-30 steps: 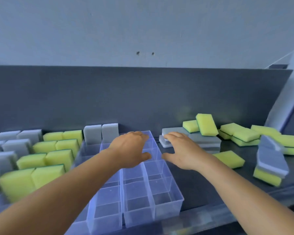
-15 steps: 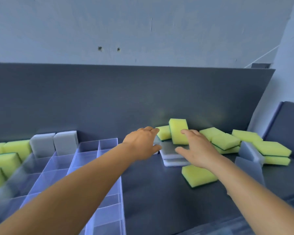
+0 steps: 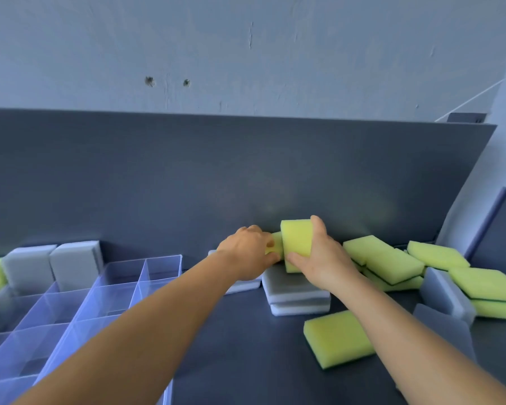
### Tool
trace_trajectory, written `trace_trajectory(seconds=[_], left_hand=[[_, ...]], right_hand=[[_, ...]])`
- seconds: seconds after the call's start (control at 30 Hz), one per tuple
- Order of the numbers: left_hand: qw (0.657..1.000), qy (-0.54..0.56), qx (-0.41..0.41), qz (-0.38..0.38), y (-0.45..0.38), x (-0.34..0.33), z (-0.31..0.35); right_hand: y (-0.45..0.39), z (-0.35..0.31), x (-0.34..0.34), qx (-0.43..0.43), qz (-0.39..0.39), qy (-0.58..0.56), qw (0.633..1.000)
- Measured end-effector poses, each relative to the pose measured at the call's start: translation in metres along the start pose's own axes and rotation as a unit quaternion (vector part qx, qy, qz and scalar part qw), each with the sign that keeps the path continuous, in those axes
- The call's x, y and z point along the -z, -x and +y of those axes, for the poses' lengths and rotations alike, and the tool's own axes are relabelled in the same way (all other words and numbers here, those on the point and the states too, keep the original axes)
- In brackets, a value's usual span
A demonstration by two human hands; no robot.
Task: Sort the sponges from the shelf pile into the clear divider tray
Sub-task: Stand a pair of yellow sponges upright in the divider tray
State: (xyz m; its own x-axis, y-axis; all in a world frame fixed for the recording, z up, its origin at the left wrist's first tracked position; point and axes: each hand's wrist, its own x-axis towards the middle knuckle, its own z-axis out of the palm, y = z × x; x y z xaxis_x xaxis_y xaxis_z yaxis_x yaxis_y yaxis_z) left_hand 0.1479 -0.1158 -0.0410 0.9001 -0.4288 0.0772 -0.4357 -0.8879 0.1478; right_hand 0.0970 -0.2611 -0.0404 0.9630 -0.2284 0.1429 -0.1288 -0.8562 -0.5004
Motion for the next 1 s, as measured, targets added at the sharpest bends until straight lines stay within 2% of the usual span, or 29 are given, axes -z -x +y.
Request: trace_trajectory(seconds=[0.13,0.27,0.4,0.5,0.57,0.83,1.0], left_hand=[[0.999,0.027,0.021,0.012,-0.003,-0.003,0.0],[0.994,0.06,0.044,0.075,0.0,-0.007,0.002],[0.985,0.085,0.051,0.142,0.012,-0.003,-0.005],[0.976,0.105,0.066,0.177,0.026,0.001,-0.017],[0.97,0.13,0.084,0.19,0.037,0.006,-0.026],[0.959,0.22,0.083,0.157,0.103,0.034,-0.061],[0.949,0.249,0.102,0.165,0.155,0.052,-0.101]], right_hand=[[-0.002,0.002,0.001,0.01,0.004,-0.036,0.999],[0.0,0.004,0.005,0.031,0.016,-0.068,0.997],[0.001,0.007,0.009,0.041,0.065,-0.119,0.99],[0.003,0.003,0.008,0.032,0.103,-0.161,0.981],[0.006,-0.005,0.004,0.034,0.101,-0.169,0.98],[0.042,-0.07,-0.015,0.09,0.055,-0.208,0.972],[0.081,-0.115,-0.027,0.118,0.043,-0.222,0.967]])
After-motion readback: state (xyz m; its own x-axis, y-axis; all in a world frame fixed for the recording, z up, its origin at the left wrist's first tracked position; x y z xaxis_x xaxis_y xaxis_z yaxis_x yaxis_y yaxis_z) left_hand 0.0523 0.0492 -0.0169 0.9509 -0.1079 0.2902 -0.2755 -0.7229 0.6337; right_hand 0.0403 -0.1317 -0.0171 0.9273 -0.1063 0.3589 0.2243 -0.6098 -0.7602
